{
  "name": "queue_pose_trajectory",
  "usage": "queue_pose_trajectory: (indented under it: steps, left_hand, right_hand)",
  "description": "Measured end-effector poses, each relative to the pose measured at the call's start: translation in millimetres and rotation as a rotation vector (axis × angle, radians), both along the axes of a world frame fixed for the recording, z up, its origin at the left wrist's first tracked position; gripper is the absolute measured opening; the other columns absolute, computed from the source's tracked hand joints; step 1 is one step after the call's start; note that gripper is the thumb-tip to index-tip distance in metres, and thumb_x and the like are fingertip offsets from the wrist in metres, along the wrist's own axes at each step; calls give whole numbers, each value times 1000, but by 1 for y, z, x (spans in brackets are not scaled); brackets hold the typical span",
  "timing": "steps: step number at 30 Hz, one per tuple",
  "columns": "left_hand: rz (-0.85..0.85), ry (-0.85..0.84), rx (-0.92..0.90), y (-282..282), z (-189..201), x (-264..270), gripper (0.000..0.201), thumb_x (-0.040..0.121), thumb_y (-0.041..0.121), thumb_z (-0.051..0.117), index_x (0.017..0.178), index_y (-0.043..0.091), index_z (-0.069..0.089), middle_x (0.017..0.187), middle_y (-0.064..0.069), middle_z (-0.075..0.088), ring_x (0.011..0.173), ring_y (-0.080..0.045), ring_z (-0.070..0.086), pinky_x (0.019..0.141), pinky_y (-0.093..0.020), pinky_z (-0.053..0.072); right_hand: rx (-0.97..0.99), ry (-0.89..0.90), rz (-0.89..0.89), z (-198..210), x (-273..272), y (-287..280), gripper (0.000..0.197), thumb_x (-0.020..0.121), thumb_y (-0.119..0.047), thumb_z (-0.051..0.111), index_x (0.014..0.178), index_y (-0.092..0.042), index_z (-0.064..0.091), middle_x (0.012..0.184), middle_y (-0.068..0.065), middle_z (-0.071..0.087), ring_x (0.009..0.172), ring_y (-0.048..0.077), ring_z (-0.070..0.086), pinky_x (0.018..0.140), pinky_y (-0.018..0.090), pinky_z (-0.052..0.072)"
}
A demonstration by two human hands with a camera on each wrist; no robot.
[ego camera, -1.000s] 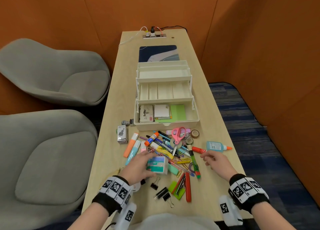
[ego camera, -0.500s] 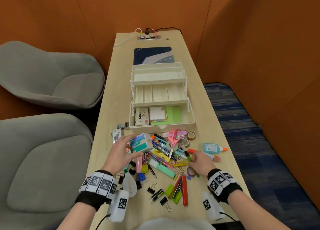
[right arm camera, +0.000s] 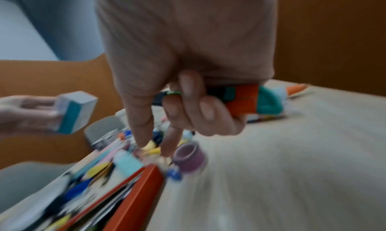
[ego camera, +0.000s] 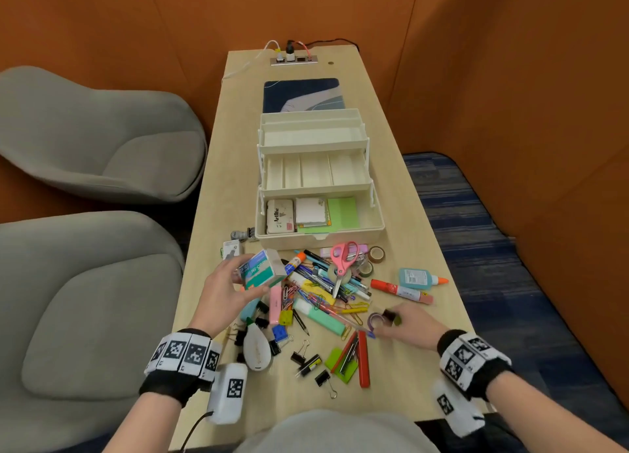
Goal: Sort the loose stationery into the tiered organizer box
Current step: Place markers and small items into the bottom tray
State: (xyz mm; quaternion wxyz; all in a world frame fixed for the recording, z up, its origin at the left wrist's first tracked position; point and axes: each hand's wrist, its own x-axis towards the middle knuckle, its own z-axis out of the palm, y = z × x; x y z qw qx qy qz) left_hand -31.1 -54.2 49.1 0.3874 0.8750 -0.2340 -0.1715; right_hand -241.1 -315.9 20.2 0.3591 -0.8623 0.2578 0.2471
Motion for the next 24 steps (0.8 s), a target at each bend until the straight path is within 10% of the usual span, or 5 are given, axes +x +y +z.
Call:
queue_pose_trajectory:
  steps: [6,14,24]
  left_hand:
    - [32,21,6,14,-1,-3,63,75,22,80,131,24,50,121,3,54,92,-5,55,60,-6,41]
    - [59,21,2,24,0,-1,66,75,21,79,134,23,48,126,2,53,96,-8,55,57,-5,43]
    - [119,51,-66,25,1,8,62,79,31,74,135,23,47,118,4,52,98,-10,57,65,-12,46]
  right_hand:
    - [-110,204,159,-30,6,45,52,75,-59,65,103,-16,59,90,-2,55,85,15,59,59,22,41]
    - [-305,169,90,-17,21,23,39,82,-40,62,114,-21,53,111,2,62,100,20,60,78,29,49]
    - [-115,-120,-46,-5,67,61,5,88,-24,53,90,-24,58,87,-2,62,79,17,58,66,26,46]
